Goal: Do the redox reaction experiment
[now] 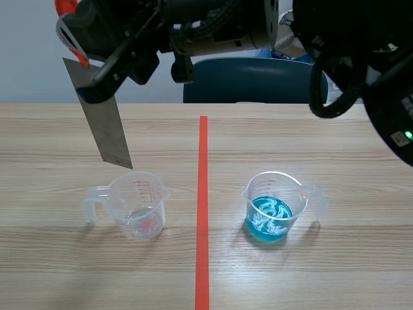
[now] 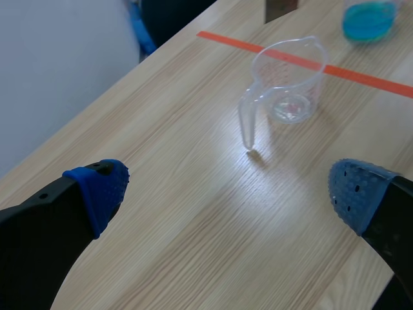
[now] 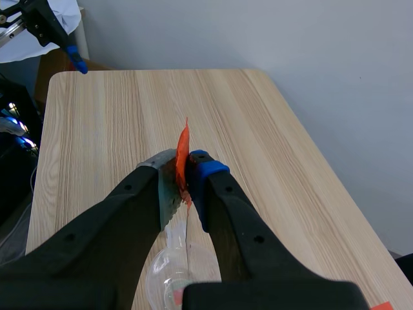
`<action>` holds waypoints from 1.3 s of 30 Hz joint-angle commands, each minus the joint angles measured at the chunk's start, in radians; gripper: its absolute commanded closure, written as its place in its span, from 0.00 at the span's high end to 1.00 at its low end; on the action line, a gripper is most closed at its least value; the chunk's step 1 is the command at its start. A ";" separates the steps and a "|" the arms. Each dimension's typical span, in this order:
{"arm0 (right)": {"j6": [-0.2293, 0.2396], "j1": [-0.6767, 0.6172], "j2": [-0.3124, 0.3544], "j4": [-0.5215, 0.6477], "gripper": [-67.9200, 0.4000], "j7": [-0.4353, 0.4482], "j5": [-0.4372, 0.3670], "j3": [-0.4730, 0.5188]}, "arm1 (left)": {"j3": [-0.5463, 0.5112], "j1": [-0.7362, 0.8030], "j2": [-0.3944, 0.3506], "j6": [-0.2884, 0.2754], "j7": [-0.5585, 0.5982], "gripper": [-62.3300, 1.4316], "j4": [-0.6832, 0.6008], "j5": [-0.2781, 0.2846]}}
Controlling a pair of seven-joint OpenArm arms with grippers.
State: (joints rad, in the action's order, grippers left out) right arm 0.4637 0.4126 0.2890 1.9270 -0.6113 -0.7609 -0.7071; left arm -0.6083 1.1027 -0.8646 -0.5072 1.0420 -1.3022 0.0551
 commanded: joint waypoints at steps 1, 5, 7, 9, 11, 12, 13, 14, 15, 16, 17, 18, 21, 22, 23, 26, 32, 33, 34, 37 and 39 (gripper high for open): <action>-0.004 0.019 -0.001 0.001 0.02 0.014 -0.011 0.008 | -0.002 0.000 0.000 -0.018 0.046 1.00 -0.005 -0.007; -0.003 0.016 -0.001 0.001 0.02 0.014 -0.011 0.008 | -0.002 0.000 0.000 -0.058 0.123 1.00 0.001 -0.068; -0.003 0.014 -0.001 0.001 0.02 0.014 -0.011 0.008 | -0.002 0.000 0.000 -0.079 0.158 1.00 0.001 -0.095; -0.004 0.014 -0.001 0.001 0.02 0.014 -0.011 0.008 | -0.002 0.000 0.000 -0.099 0.195 1.00 0.001 -0.105; -0.004 0.014 -0.001 0.001 0.02 0.014 -0.011 0.008 | -0.002 0.000 0.002 -0.118 0.237 1.00 0.001 -0.105; -0.004 0.014 -0.001 0.001 0.02 0.014 -0.011 0.008 | -0.002 0.000 0.002 -0.124 0.257 1.00 0.001 -0.105; -0.004 0.014 -0.001 0.001 0.02 0.014 -0.011 0.008 | -0.002 0.000 0.002 -0.130 0.275 1.00 0.001 -0.105; -0.004 0.014 -0.001 0.001 0.02 0.014 -0.011 0.008 | -0.002 0.000 0.002 -0.137 0.291 1.00 0.001 -0.105; -0.004 0.014 -0.001 0.001 0.02 0.014 -0.011 0.008 | -0.002 0.000 0.002 -0.141 0.307 1.00 0.001 -0.108; -0.004 0.014 -0.001 0.001 0.02 0.014 -0.011 0.008 | -0.002 0.000 0.002 -0.144 0.323 1.00 0.001 -0.122; -0.004 0.014 -0.001 0.001 0.02 0.014 -0.011 0.008 | -0.002 0.000 0.002 -0.145 0.340 1.00 0.001 -0.139; -0.004 0.014 -0.001 0.001 0.02 0.014 -0.011 0.008 | -0.002 0.000 0.002 -0.148 0.362 1.00 0.001 -0.164; -0.004 0.014 -0.001 0.001 0.02 0.016 -0.011 0.008 | -0.002 0.000 0.003 -0.148 0.415 1.00 0.001 -0.226; -0.004 0.014 -0.001 0.001 0.02 0.015 -0.011 0.008 | -0.002 0.000 0.003 -0.148 0.425 1.00 0.001 -0.233; -0.004 0.014 -0.001 0.001 0.02 0.014 -0.011 0.008 | -0.002 0.000 0.003 -0.148 0.432 1.00 0.001 -0.237; -0.004 0.014 -0.001 0.001 0.02 0.007 -0.011 0.008 | -0.002 0.000 0.003 -0.148 0.436 1.00 0.001 -0.237; -0.031 0.014 -0.001 0.001 0.02 0.007 -0.011 0.008 | -0.002 0.000 0.003 -0.148 0.436 1.00 0.001 -0.237; -0.031 0.014 -0.001 0.001 0.02 0.007 -0.011 0.008 | -0.002 0.000 0.003 -0.148 0.436 1.00 0.001 -0.237; -0.031 0.014 -0.001 0.001 0.02 0.007 -0.011 0.008 | -0.002 0.000 0.003 -0.148 0.436 1.00 0.001 -0.237; -0.031 0.014 -0.001 0.001 0.02 0.007 -0.011 0.008 | -0.002 0.000 0.003 -0.147 0.436 1.00 0.001 -0.237; -0.031 0.014 -0.001 0.001 0.02 0.007 -0.011 0.008 | -0.002 0.000 0.003 -0.147 0.435 1.00 0.001 -0.237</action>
State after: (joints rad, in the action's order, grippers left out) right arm 0.4335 0.4122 0.2890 1.9263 -0.6163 -0.7605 -0.7071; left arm -0.6083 1.1027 -0.8646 -0.6521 1.4601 -1.2930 -0.1909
